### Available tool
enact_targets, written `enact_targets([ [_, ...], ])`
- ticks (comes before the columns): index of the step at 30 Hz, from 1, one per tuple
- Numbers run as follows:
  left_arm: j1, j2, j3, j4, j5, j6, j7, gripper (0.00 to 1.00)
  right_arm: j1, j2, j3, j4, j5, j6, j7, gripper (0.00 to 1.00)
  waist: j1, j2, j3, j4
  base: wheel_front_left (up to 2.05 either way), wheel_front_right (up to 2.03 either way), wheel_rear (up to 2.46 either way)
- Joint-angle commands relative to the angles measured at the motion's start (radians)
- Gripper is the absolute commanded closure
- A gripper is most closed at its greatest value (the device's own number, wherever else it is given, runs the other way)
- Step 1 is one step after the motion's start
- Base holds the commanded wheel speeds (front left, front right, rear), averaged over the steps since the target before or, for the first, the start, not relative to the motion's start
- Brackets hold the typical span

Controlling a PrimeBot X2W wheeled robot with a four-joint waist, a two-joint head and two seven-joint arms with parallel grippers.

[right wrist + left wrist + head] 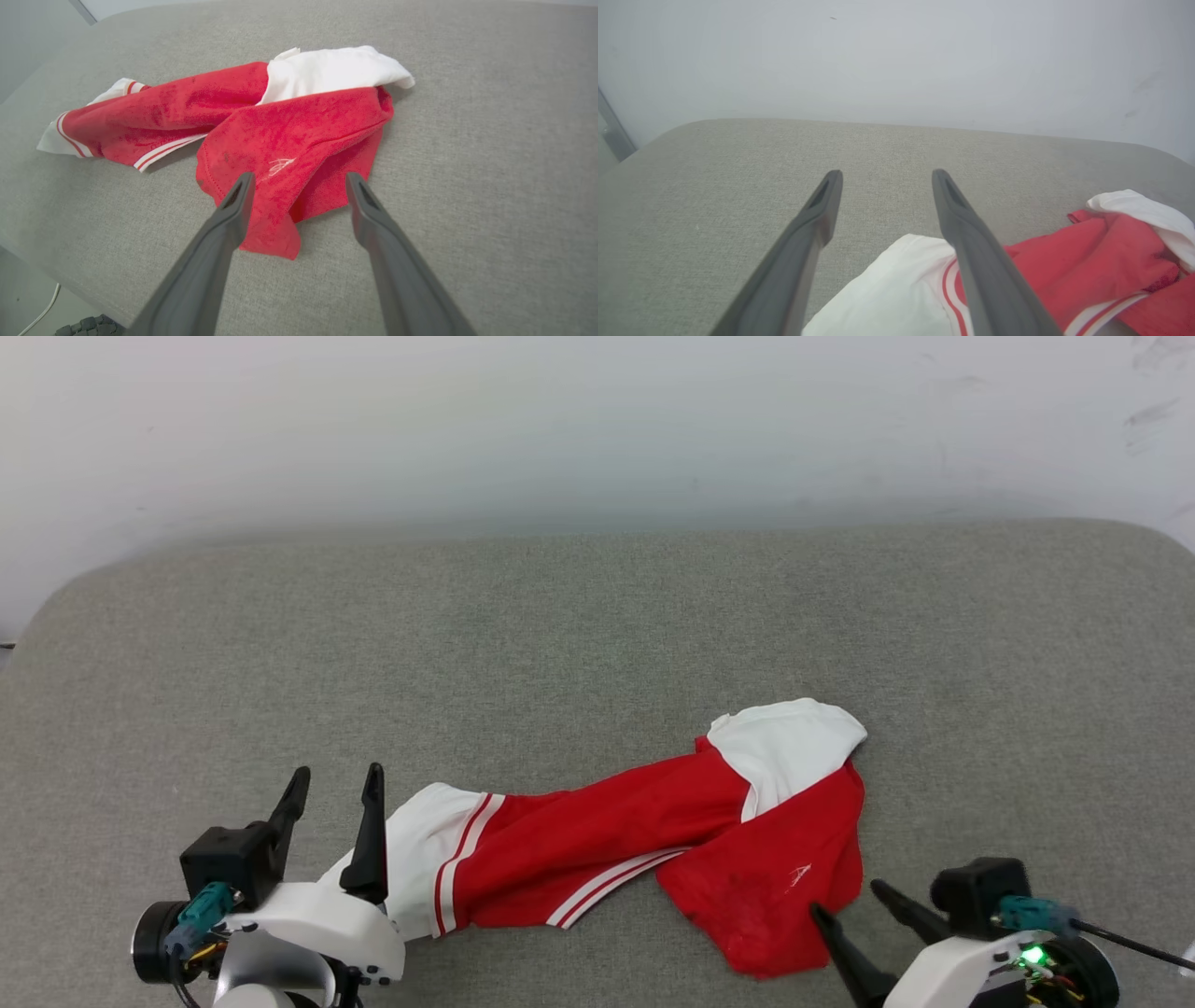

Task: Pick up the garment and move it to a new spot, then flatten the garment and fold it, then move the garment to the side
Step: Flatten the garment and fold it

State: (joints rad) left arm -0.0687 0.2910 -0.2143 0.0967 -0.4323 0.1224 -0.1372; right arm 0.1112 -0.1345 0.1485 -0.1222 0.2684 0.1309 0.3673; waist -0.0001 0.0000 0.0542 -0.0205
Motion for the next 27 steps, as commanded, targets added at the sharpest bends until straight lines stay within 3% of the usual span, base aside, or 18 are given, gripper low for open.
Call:
enact_targets([
  [1, -0.008, -0.008, -0.003, -0.01, 0.006, 0.004, -0.015, 0.0, -0.013, -0.022, 0.032, -0.002, 0.012, 0.0, 0.039, 0.0, 0.0001, 0.0, 0.004, -0.001, 0.0, 0.0, 0.0],
  [10, -0.035, -0.032, -0.032, -0.048, 0.014, 0.002, -0.035, 0.0, -0.156, -0.139, 0.246, 0.071, 0.081, -0.001, 0.188, 0.0, 0.0001, 0.0, 0.054, 0.04, 0.0, 0.0, 0.0],
  [19, -0.052, -0.042, -0.041, -0.029, 0.005, -0.002, -0.055, 0.0, -0.221, -0.186, 0.377, 0.323, 0.177, -0.001, 0.317, 0.0, 0.0001, 0.0, 0.082, 0.079, 0.0, 0.0, 0.0],
  [20, -0.052, -0.043, -0.041, -0.029, 0.005, -0.002, -0.059, 0.0, -0.22, -0.187, 0.382, 0.342, 0.19, -0.001, 0.328, 0.53, 0.0001, 0.0, 0.083, 0.081, 0.0, 0.0, 0.0],
  [21, -0.052, -0.045, -0.042, -0.027, 0.004, -0.001, -0.061, 0.0, -0.221, -0.183, 0.383, 0.355, 0.204, -0.001, 0.333, 0.83, 0.0001, 0.0, 0.085, 0.082, 0.0, 0.0, 0.0],
  [22, -0.053, -0.045, -0.04, -0.026, 0.002, 0.0, -0.063, 0.0, -0.225, -0.185, 0.384, 0.364, 0.209, -0.001, 0.333, 1.0, 0.0001, 0.0, 0.087, 0.081, 0.0, 0.0, 0.0],
  [27, -0.052, -0.042, -0.034, -0.017, -0.003, 0.002, -0.071, 0.0, -0.279, -0.199, 0.314, 0.317, 0.215, -0.002, 0.268, 1.0, 0.0001, 0.0, 0.087, 0.065, 0.0, 0.0, 0.0],
])
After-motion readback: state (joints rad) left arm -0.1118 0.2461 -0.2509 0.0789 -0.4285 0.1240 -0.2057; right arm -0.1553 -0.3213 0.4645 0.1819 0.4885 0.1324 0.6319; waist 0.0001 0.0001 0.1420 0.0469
